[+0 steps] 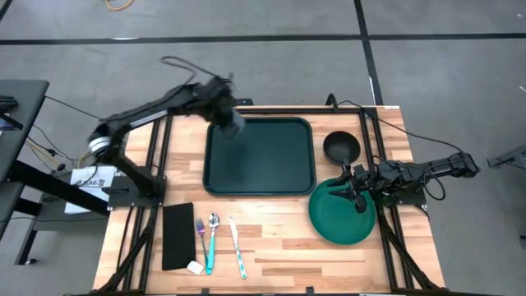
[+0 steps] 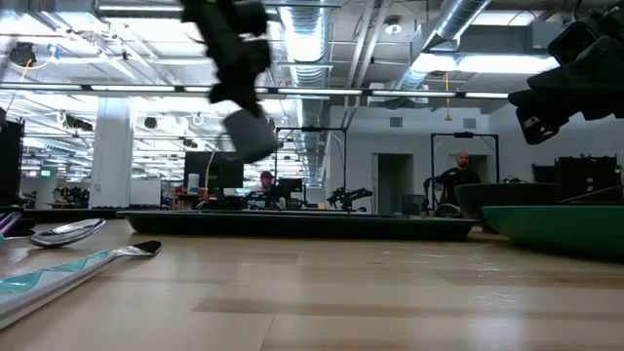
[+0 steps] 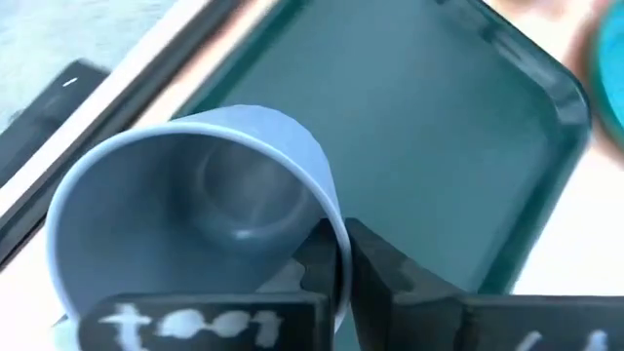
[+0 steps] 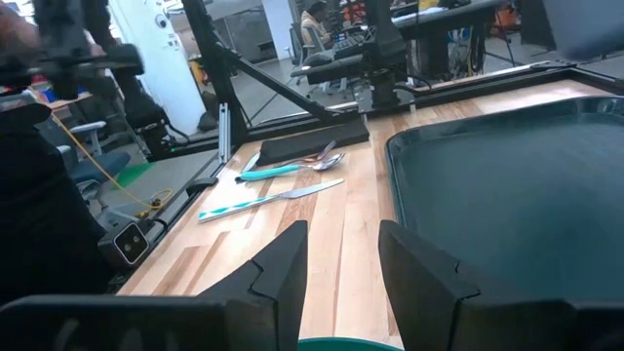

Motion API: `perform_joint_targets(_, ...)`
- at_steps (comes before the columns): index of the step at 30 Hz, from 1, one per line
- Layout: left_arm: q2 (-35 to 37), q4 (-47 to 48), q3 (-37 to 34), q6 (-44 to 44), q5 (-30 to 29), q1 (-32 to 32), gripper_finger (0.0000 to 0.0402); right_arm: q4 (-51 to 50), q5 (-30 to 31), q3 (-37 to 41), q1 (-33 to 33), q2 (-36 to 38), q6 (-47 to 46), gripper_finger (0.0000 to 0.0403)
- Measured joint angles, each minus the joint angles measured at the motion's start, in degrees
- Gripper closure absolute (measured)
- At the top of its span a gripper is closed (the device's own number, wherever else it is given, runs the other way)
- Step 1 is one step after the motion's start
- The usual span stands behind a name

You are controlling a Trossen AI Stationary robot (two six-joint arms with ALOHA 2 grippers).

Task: Set up tray
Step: Put the gray cup on the black serving tray

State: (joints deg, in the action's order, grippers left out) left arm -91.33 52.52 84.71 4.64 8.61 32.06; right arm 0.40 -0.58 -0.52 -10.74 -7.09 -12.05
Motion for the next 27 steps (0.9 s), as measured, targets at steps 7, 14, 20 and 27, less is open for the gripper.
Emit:
perform_joint_targets(7, -18.82, 6.64, 21.95, -3.28, -1.41, -3.71, 0.0401, -0.02, 0.00, 0.00, 0.00, -0.02, 0.00, 0.0281)
perform_joint_targets(14, -31.56, 6.87, 39.09, 4.80, -1.10, -4.42, 0.0401, 0.00, 0.00, -0.01, 0.02, 0.00, 0.00, 0.0281)
perform_joint_targets(20, -40.33, 7.36, 50.31, -7.03, 4.25, -7.91, 0.0401, -0.01, 0.00, 0.00, 0.01, -0.02, 0.00, 0.0281)
perform_joint_targets(27, -42.90, 10.70, 48.85, -30.68, 1.19, -12.76, 0.0401, -0.02, 0.00, 0.00, 0.01, -0.02, 0.00, 0.0281)
